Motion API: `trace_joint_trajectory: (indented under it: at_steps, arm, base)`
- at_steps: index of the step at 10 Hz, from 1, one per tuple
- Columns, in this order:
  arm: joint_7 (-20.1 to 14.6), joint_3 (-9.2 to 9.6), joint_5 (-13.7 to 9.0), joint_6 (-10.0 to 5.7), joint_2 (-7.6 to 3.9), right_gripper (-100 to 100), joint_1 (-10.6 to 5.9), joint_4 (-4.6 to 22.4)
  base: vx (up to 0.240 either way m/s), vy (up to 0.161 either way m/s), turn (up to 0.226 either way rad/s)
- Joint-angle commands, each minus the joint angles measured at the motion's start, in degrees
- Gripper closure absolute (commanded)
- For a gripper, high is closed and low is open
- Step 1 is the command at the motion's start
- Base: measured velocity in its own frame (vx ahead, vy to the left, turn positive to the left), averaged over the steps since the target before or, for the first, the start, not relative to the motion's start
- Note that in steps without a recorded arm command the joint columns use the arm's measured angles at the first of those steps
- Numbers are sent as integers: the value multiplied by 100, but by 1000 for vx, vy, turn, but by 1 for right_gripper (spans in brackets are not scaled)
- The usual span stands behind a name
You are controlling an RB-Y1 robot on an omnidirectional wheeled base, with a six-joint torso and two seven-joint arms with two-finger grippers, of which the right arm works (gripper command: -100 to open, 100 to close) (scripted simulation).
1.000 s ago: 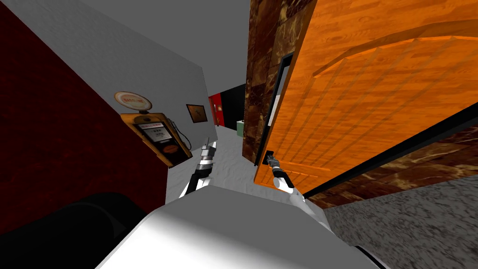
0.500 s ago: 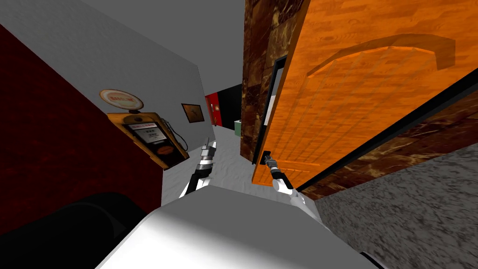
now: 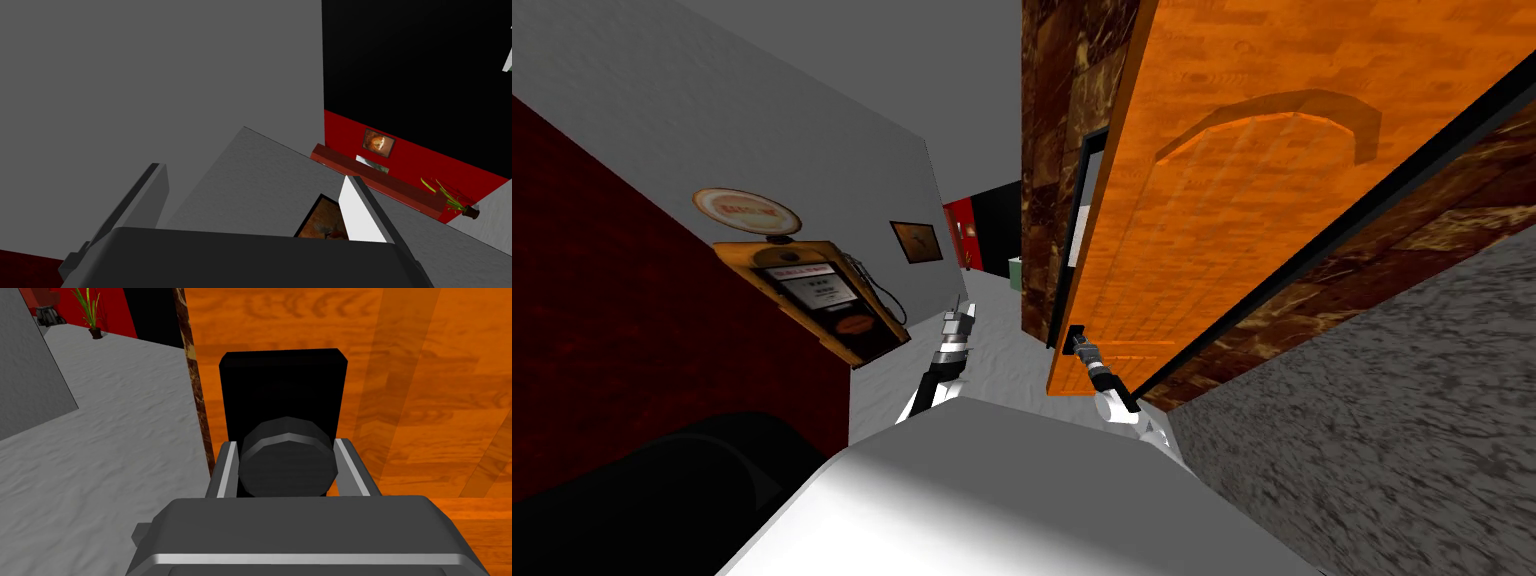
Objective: Pull the door open
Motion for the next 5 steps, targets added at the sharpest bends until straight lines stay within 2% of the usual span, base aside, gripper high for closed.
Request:
trace_joint_trajectory:
  at_steps: [1, 3, 5]
  arm:
    - [-77, 190, 55, -57, -58, 100, 30, -116]
    - [-155, 452, 126, -66, -165, 100, 157, -395]
    - [-176, 522, 145, -68, -193, 100, 190, -468]
  base:
    - [-65, -97, -58]
    - [-67, -118, -59]
    - [-53, -110, -1]
